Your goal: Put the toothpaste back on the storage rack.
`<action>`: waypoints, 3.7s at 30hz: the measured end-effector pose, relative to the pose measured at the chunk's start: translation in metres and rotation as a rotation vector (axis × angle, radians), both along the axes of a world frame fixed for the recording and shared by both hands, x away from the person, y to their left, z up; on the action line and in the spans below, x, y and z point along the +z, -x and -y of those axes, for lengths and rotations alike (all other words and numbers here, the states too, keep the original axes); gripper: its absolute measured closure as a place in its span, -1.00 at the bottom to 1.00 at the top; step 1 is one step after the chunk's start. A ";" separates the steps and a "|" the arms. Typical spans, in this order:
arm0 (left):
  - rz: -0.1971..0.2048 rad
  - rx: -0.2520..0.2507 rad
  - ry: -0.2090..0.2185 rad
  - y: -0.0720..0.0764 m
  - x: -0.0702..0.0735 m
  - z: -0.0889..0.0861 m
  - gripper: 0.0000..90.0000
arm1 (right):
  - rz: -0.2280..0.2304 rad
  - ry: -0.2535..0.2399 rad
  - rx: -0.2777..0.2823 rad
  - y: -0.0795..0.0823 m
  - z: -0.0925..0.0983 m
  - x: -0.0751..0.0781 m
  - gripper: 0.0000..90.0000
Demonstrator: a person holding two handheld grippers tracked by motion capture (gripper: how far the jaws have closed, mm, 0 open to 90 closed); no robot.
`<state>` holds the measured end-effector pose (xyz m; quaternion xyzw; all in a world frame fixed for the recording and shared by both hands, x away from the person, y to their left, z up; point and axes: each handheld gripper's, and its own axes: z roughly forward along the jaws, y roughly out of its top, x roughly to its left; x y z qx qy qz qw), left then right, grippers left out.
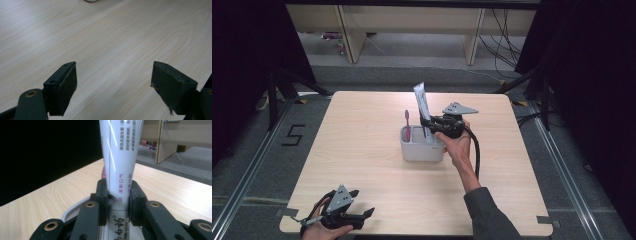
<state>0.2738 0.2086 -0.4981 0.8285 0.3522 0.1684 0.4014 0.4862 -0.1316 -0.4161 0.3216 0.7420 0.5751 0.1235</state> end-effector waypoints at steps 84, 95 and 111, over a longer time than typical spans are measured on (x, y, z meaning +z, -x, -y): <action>-0.006 -0.008 -0.009 0.000 -0.001 0.002 -0.55 | -0.055 0.115 -0.027 0.033 0.036 0.005 0.03; -0.004 -0.004 -0.011 0.000 -0.002 0.002 -0.55 | -0.038 0.122 -0.035 0.045 0.053 0.007 -0.04; -0.001 0.001 -0.005 0.001 0.000 0.001 -0.55 | -0.058 0.105 -0.066 0.064 0.078 0.004 -0.15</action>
